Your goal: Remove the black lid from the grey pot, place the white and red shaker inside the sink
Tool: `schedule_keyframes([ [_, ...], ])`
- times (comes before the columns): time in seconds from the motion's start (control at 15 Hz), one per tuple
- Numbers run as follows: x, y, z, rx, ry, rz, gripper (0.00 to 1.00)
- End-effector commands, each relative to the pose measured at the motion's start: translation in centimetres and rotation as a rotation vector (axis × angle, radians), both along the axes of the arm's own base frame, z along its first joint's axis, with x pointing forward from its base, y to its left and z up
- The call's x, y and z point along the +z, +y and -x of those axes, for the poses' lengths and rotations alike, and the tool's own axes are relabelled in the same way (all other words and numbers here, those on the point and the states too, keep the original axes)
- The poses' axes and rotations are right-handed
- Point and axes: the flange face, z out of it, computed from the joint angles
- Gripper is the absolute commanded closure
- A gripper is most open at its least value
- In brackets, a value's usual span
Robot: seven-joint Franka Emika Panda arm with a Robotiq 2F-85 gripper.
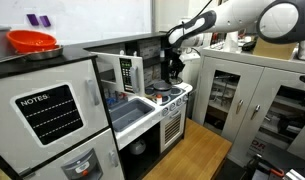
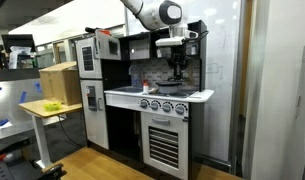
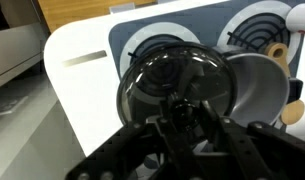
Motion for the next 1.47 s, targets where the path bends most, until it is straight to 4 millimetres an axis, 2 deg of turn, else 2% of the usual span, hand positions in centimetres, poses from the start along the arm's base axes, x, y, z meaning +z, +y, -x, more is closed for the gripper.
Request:
schedule_keyframes([
  [0.0,-0.9,-2.3,2.8,-0.085,-0.006,-0.048,0.92],
  [0.2,-2.3,-4.5,4.7,-0.145,-0.009,-0.084,0.92],
  [0.4,-3.1,-5.5,5.9,-0.183,-0.021,-0.104,0.92],
  [0.6,-2.9,-5.5,6.3,-0.188,-0.033,-0.098,0.92],
  [1.07,-0.6,-5.1,6.1,-0.177,-0.046,-0.081,0.92],
  [1.2,-0.8,-5.2,6.0,-0.178,-0.046,-0.085,0.92],
  [1.4,-2.2,-5.1,5.7,-0.166,-0.036,-0.094,0.92],
])
